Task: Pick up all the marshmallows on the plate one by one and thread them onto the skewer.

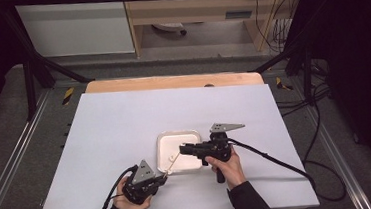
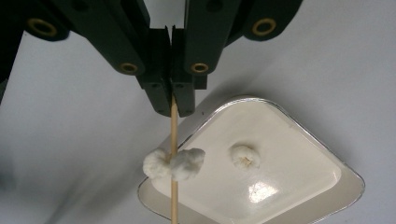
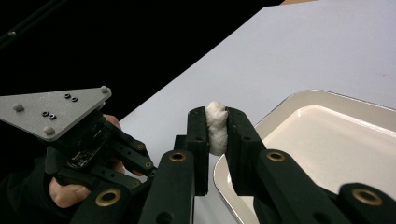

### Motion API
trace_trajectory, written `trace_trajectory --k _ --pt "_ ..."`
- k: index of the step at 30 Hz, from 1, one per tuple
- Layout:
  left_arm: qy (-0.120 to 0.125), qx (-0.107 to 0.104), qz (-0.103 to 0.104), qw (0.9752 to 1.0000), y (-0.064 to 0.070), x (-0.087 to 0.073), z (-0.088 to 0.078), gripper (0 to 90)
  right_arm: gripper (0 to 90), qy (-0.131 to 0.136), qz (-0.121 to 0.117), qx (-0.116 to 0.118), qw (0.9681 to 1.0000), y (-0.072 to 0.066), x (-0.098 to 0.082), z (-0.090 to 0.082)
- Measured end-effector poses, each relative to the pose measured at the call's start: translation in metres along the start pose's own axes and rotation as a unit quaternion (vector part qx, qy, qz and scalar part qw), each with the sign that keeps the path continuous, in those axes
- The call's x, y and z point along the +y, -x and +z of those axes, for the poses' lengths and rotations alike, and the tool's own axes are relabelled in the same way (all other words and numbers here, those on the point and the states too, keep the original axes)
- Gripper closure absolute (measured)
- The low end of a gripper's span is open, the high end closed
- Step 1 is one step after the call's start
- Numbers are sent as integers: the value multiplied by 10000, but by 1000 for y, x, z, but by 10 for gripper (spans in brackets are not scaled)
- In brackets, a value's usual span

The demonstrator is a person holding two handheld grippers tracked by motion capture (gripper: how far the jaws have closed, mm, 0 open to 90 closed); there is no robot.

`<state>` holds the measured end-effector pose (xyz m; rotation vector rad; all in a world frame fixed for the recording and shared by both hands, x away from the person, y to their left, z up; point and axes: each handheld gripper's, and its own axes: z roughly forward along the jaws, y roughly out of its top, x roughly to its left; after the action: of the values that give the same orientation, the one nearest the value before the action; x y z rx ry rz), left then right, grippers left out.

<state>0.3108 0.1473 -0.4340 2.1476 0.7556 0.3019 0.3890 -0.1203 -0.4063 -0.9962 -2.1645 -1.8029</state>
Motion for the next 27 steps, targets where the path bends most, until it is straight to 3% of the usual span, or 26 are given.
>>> trace_trajectory --k 27 --pt "-58 -60 168 9998 4 2 4 888 814 -215 -26 40 9998 -3 -8 0"
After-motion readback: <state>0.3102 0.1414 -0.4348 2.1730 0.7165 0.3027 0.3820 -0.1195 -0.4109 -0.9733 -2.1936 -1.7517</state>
